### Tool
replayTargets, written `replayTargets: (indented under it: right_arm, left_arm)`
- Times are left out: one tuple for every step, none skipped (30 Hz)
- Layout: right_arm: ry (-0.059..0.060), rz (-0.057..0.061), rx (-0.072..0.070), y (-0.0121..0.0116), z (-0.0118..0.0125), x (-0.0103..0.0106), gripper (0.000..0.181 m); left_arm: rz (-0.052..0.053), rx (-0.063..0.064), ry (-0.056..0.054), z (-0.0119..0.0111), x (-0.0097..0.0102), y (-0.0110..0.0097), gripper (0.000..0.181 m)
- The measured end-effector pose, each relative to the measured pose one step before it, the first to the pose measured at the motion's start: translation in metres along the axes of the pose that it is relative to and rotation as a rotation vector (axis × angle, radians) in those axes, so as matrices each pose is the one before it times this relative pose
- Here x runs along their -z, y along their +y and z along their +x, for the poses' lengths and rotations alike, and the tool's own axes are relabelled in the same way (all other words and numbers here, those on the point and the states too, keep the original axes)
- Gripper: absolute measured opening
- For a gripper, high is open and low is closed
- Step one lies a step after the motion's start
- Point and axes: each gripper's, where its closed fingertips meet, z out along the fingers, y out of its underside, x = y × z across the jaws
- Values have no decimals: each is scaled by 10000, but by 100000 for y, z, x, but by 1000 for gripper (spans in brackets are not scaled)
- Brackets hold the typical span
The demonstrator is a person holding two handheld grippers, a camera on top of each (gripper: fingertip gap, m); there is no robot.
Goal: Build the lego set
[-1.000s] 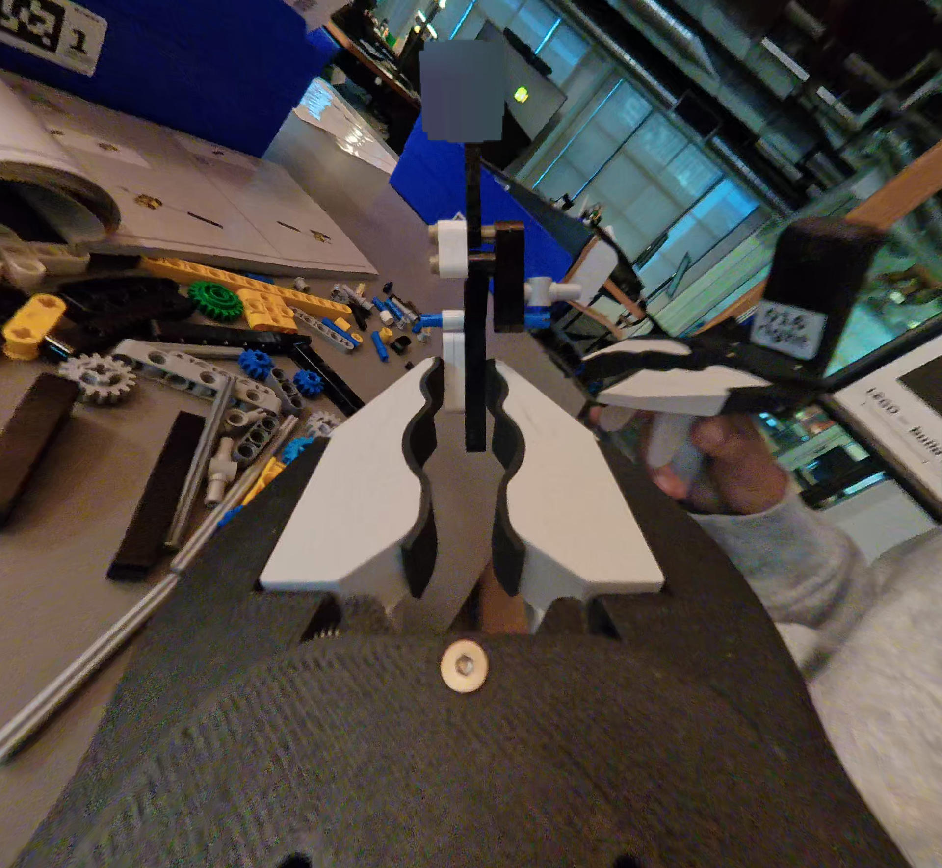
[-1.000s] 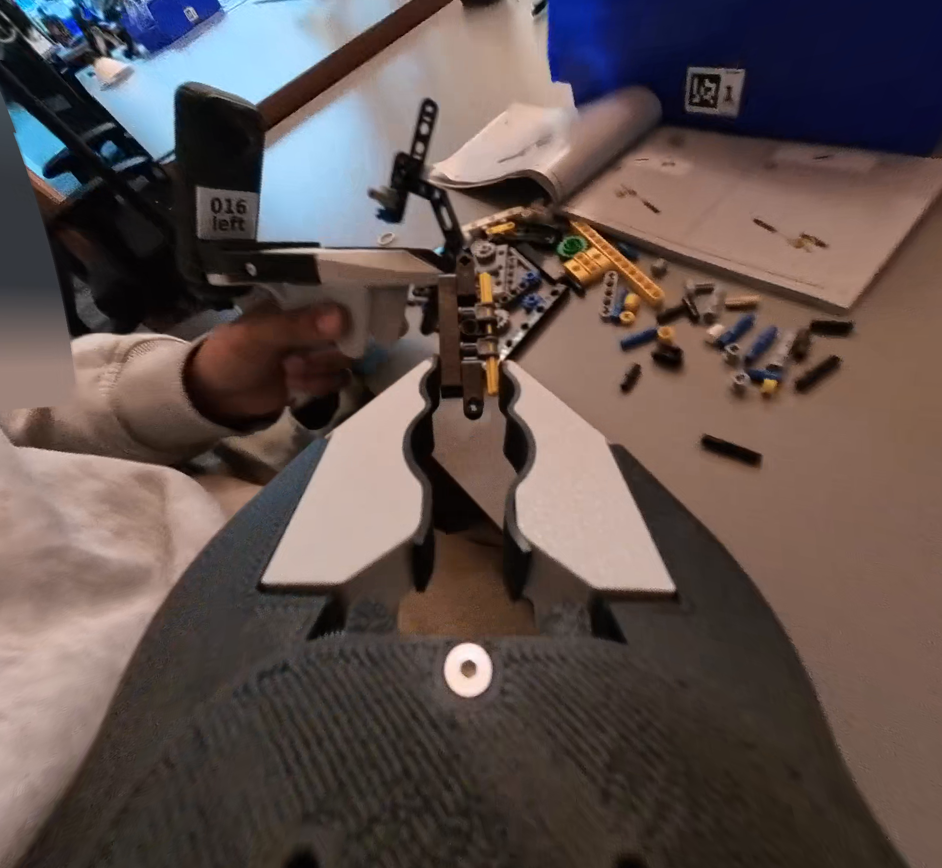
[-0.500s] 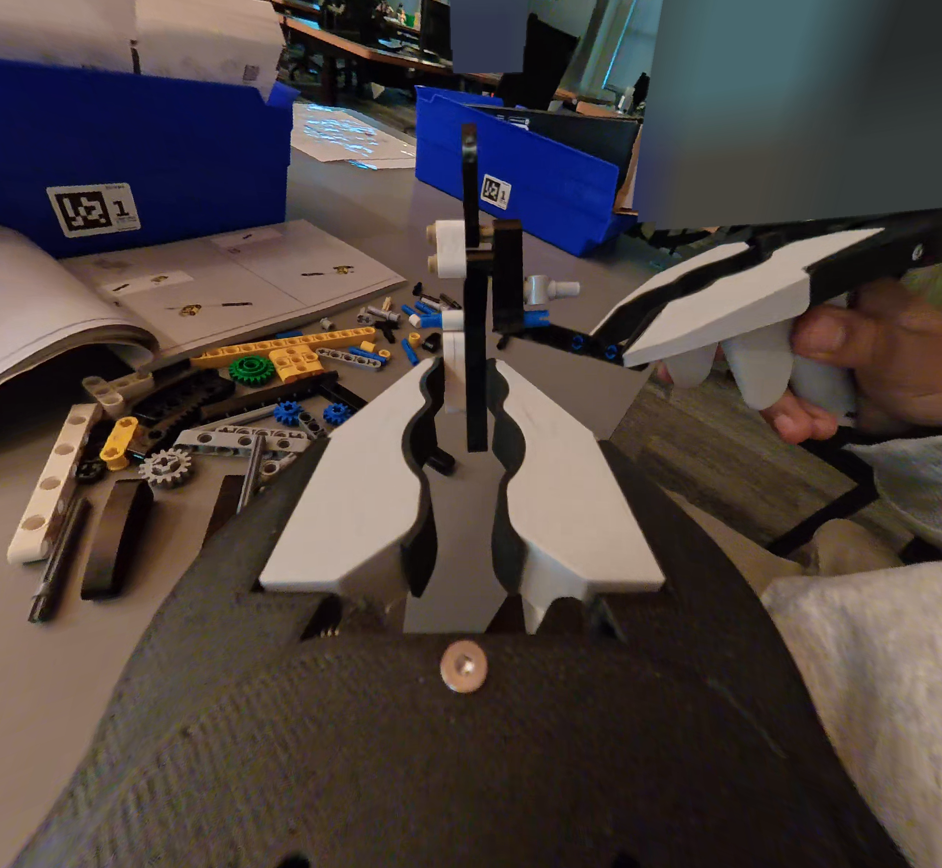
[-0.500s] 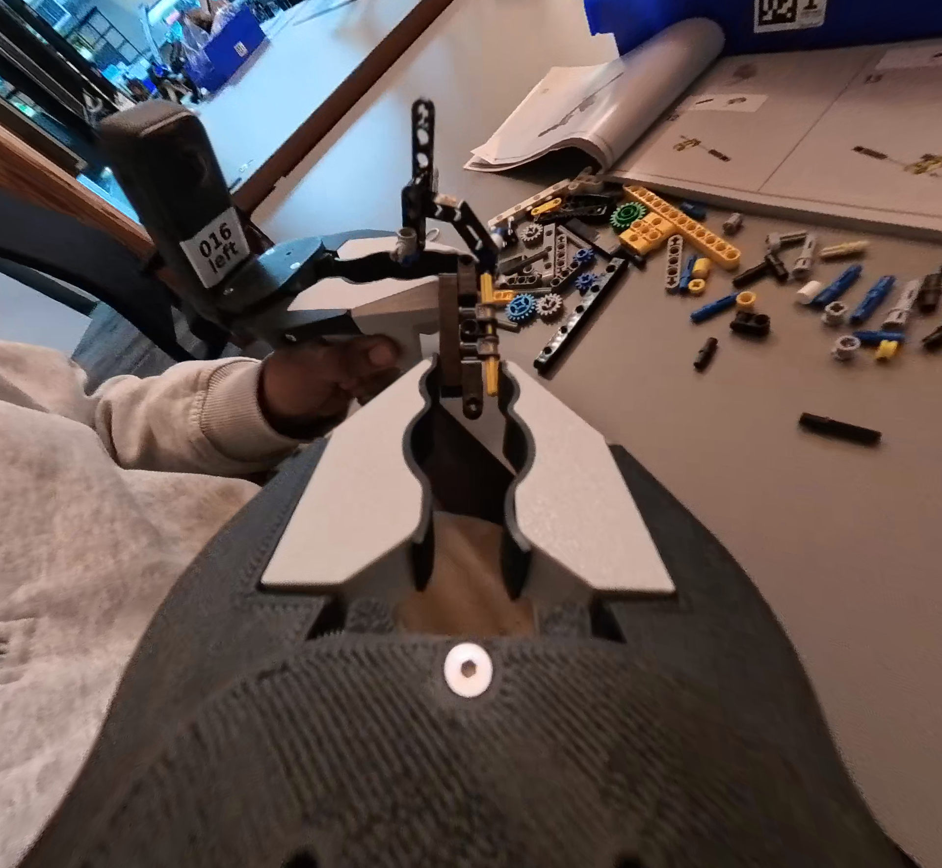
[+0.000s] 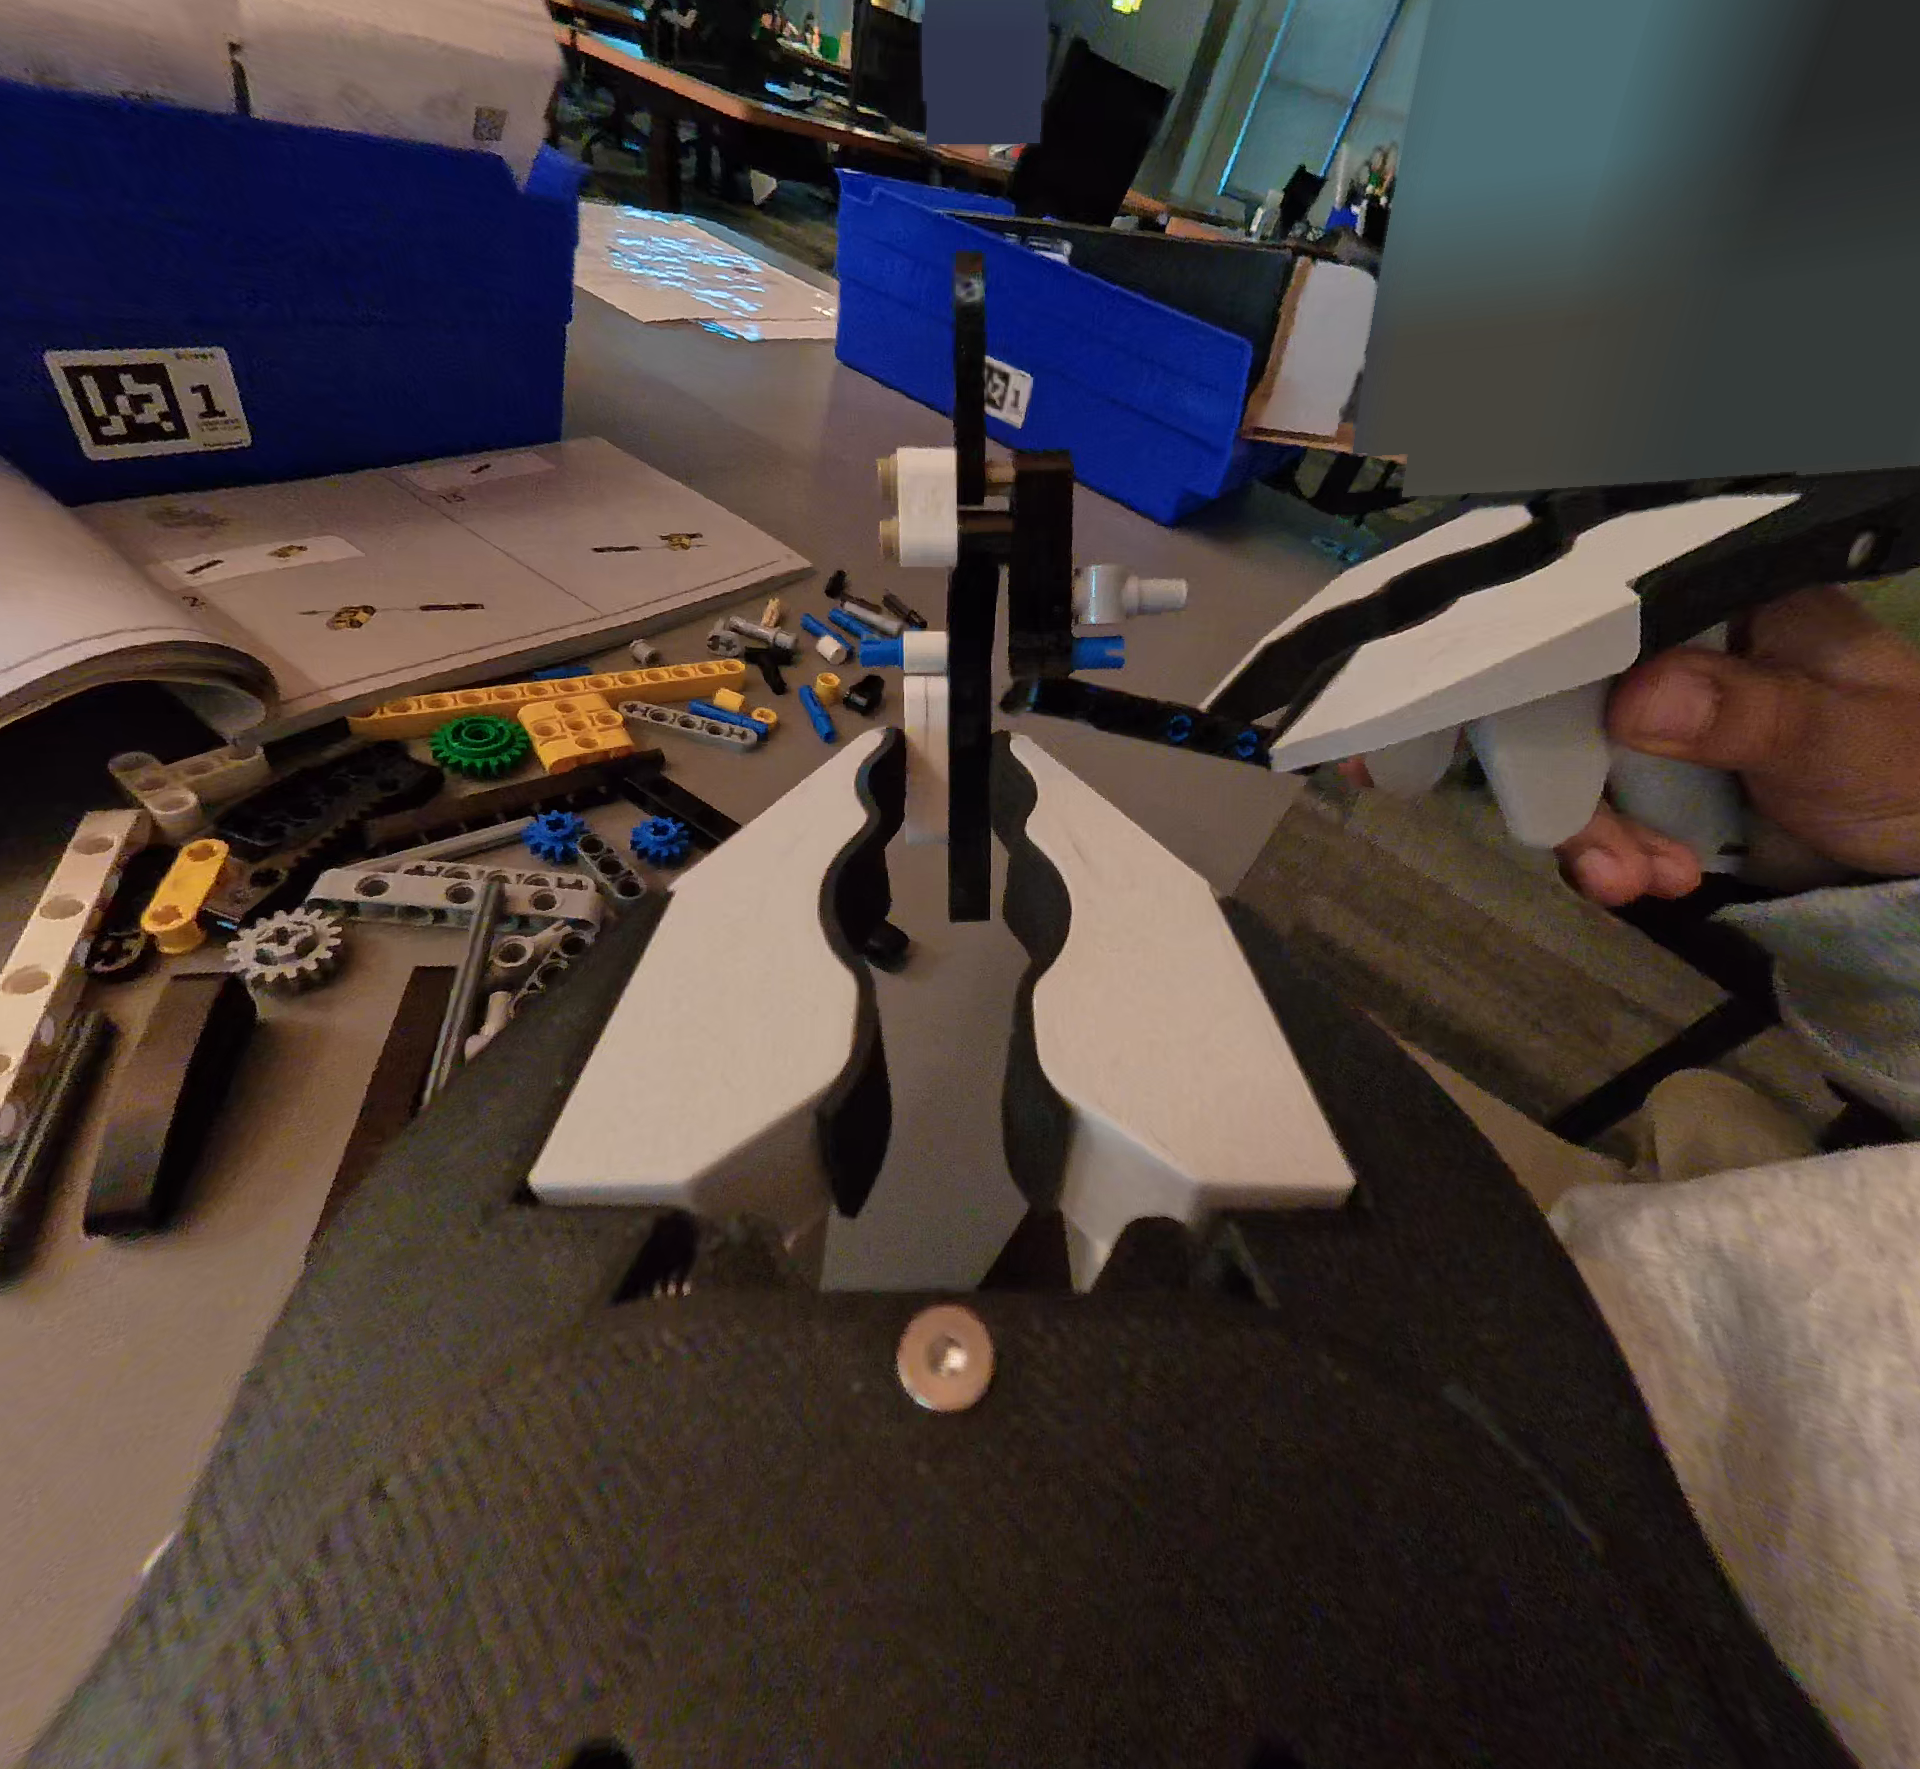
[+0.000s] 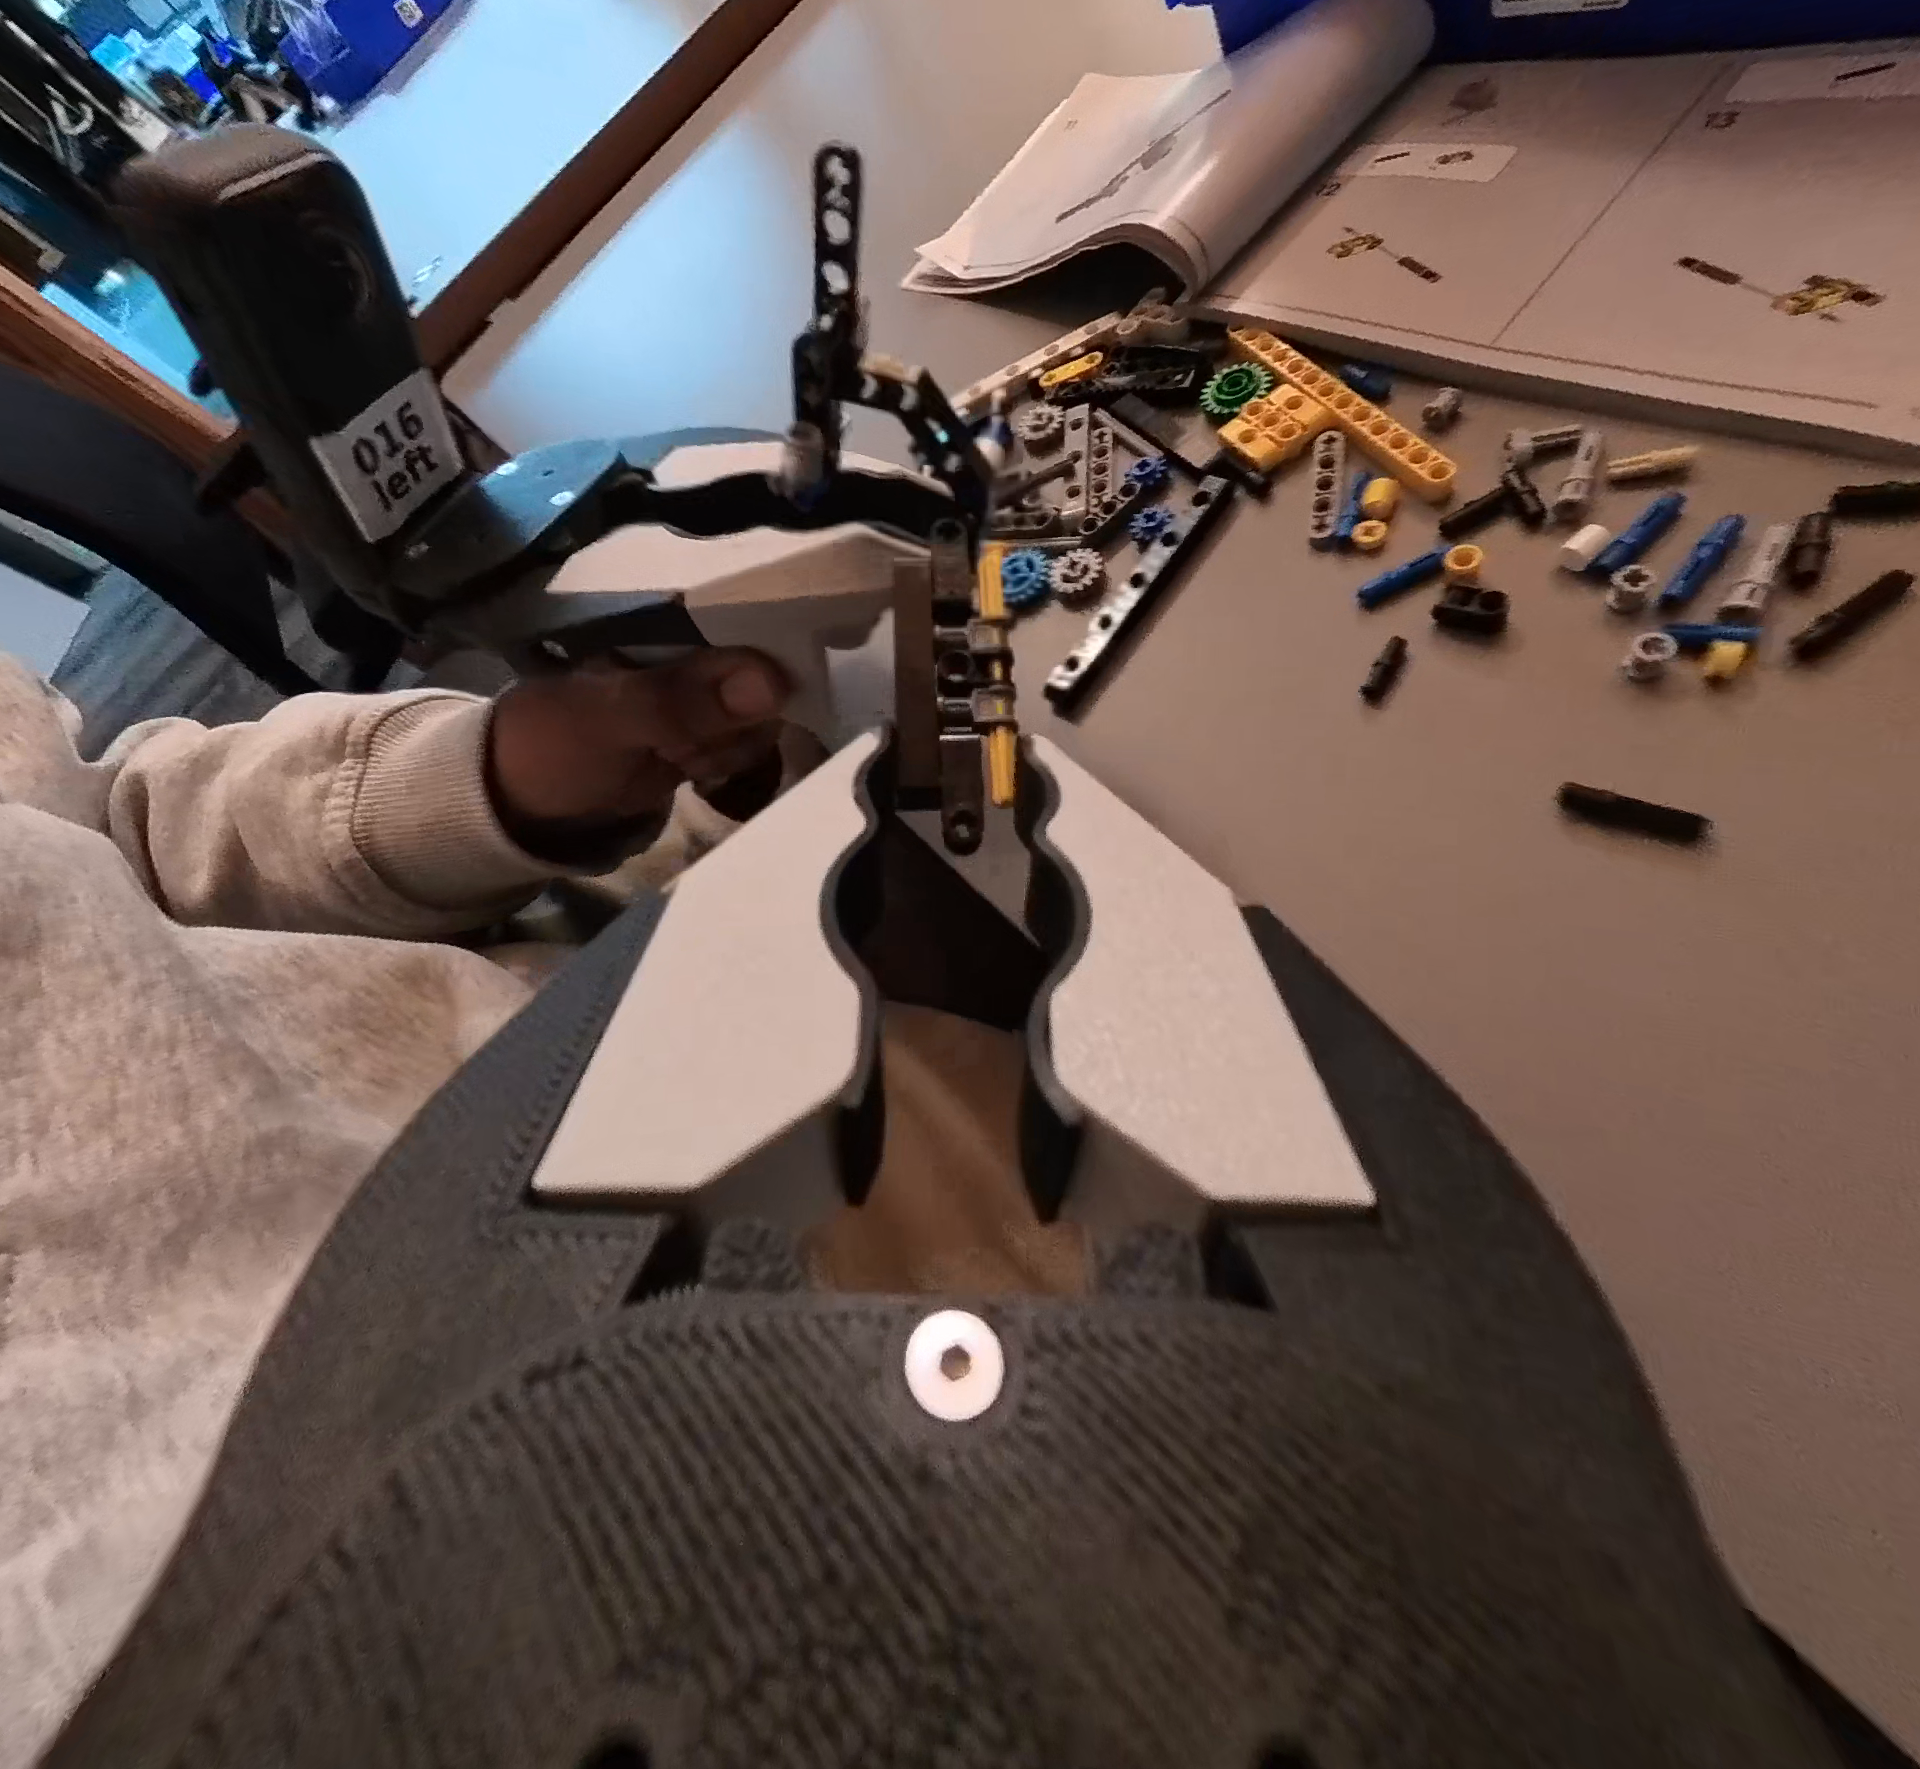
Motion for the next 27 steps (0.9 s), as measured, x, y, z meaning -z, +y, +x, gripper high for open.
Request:
replayTargets:
  right_arm:
    - [170,19,70,23,620,410,20]
    - [321,15,76,117,981,405,21]
    - [528,-118,65,415,1379,320,21]
    - [612,-285,81,731,1552,120,21]
    - [640,-302,122,800,1540,-57,21]
    - [597,-235,163,660,1337,-201,21]
    - [418,-217,158,562,927,-282,21]
    - [242,-169,70,394,532,-275,21]
    - [87,-36,20,137,233,-204,21]
    - [11,129,43,-108,75,-91,21]
    - [31,191,74,-213,95,28,26]
    - [70,179,79,-289,144,118,42]
    - [138,203,100,-386,229,217,53]
    - [140,336,138,-627,185,352,56]
    - [85,520,137,-909,26,458,58]
    - [-51,617,87,-1076,-254,475,59]
    - [-230,640,14,-1107,-624,397,58]
    - [-437,616,-88,-1021,-1042,262,55]
    - [-629,581,-184,-896,-1400,47,50]
    - [-652,510,-308,-697,-1471,-192,45]
    - [-637,392,-373,-394,-1470,-425,42]
    - [-589,263,-320,-90,-1351,-571,38]
    - [-360,92,-153,186,-933,-651,34]
    - [-99,-65,16,368,-497,-585,31]
    - [-65,-10,98,162,-413,-433,29]
    - [-120,158,29,-240,-467,-232,27]
    - [-167,304,-106,-530,-481,-85,26]
  left_arm:
    - [135,119,-80,-274,105,-247,14]
    - [127,6,-83,-261,121,-287,14]
    - [174,29,130,30,144,-365,14]
    - [310,253,463,489,177,-588,14]
    - [397,570,686,726,180,-721,14]
    - [414,860,824,810,156,-716,14]
    - [381,1025,825,701,130,-623,13]
    - [381,1003,695,475,149,-558,13]
    - [329,820,451,172,186,-445,13]
    - [206,558,307,72,172,-275,13]
    - [60,319,230,79,123,-90,13]
    - [2,138,153,99,56,-38,13]
    - [-85,-7,-11,-17,-6,48,13]
    - [-182,-176,-265,-298,-47,177,13]
    - [-277,-384,-585,-677,-14,306,13]
    - [-330,-592,-723,-791,25,373,13]
    - [-364,-756,-704,-666,32,374,13]
    - [-367,-872,-611,-433,-18,318,13]
    - [-310,-956,-491,-142,-59,179,14]
    - [-224,-948,-363,104,-81,67,14]
    - [-123,-765,-272,236,-80,-27,14]
    - [-10,-420,-105,418,-71,-98,14]
    - [136,118,85,525,-24,-221,14]
    - [180,624,243,530,0,-228,14]
    - [69,711,235,411,-22,14,14]
    - [-117,367,76,163,-86,360,13]
    - [-168,-50,-39,41,-78,429,13]
